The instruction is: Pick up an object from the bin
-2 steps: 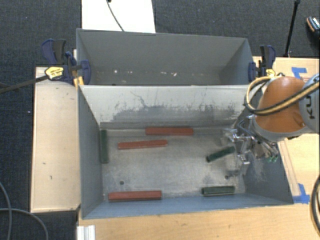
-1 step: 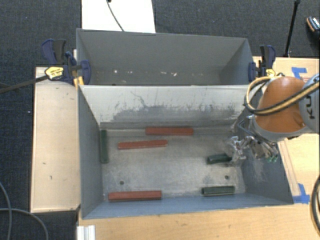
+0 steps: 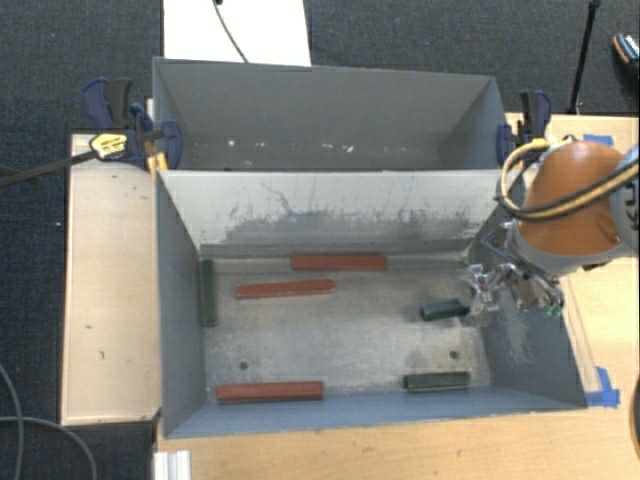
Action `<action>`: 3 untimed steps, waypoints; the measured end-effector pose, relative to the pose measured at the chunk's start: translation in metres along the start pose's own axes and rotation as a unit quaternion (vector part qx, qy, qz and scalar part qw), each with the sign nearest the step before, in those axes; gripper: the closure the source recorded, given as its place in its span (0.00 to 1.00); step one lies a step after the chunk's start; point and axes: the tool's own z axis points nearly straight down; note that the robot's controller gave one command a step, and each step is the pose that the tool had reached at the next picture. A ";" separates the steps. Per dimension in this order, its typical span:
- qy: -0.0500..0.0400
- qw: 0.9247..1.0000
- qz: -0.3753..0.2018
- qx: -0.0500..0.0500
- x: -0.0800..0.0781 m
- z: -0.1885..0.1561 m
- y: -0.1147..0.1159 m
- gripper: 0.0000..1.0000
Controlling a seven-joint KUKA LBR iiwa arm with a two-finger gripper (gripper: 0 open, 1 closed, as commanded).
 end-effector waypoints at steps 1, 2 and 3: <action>0.000 1.000 -0.001 0.000 -0.002 -0.032 0.000 1.00; 0.000 1.000 -0.002 0.000 -0.003 -0.034 0.000 1.00; -0.002 1.000 -0.001 0.001 -0.006 -0.101 0.000 1.00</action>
Offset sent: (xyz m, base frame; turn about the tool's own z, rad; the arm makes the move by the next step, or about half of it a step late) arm -0.0001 0.0003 0.0291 0.0000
